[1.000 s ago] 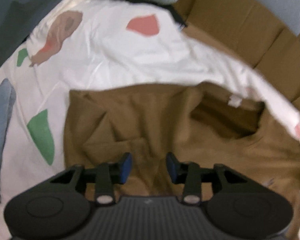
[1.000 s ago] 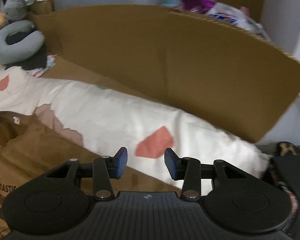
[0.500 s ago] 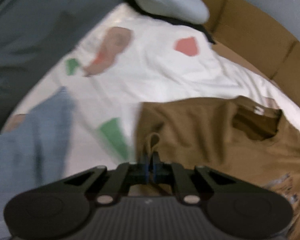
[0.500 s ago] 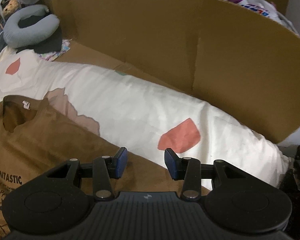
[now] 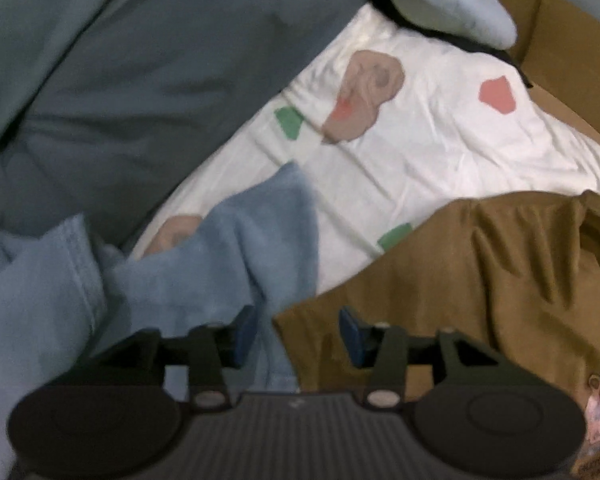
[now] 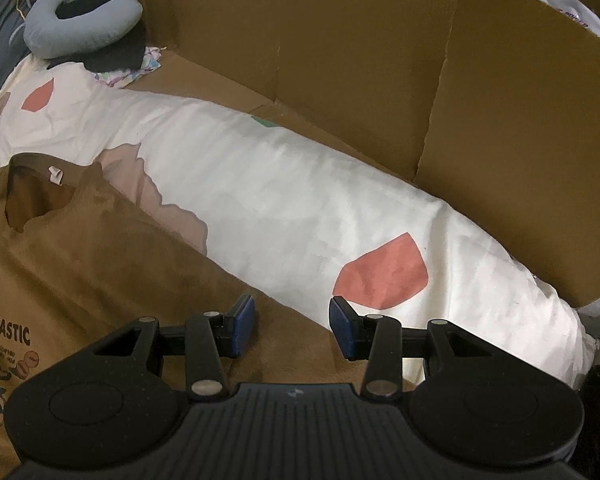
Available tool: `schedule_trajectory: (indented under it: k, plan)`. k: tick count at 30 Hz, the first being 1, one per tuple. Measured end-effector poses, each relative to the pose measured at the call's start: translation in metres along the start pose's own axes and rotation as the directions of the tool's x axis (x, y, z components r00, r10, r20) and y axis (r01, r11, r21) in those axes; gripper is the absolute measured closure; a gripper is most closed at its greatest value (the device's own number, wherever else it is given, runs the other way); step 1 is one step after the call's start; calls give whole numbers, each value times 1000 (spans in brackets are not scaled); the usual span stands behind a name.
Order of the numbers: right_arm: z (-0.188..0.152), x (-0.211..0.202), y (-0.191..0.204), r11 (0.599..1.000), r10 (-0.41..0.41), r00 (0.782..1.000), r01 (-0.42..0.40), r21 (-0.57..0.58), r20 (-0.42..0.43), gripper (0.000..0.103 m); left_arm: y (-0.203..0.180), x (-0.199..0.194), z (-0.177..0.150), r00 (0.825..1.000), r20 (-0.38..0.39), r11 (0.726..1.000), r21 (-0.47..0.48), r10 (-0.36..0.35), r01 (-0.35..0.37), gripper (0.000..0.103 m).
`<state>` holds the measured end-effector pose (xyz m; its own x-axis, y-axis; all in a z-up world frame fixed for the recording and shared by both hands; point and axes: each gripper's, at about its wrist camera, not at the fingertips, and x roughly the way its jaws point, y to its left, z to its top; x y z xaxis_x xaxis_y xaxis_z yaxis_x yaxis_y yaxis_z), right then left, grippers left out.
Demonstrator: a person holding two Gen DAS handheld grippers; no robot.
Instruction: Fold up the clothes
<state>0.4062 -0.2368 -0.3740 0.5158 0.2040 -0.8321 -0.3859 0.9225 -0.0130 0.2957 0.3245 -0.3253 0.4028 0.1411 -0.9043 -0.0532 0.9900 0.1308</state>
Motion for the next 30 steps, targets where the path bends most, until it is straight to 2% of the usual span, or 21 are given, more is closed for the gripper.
schedule_trajectory:
  k: [3,7,11,16,21,30]
  plan:
    - [2,2,-1,999,20,1000,-20,-25,-10,55,-11,1,12,999,14,999,26,-38,38,55]
    - [8,6,3,995,50,998,-52,-83,-29,57,-38,6,28,995,31,990,108,-99,95,55]
    - [21,10,-1,996,69,997,-70,-59,-14,60,-66,14,42,990,39,978,164,-139,131,55]
    - [28,27,-4,999,53,998,-54,-5,-21,64,-97,24,55,986,49,965,221,-158,144,55]
    - [15,32,10,997,60,997,-62,-47,-42,64,-121,37,67,984,50,952,264,-173,154,55]
    - [-1,25,23,994,59,997,-62,-92,-45,64,-139,49,74,985,45,939,312,-168,146,55]
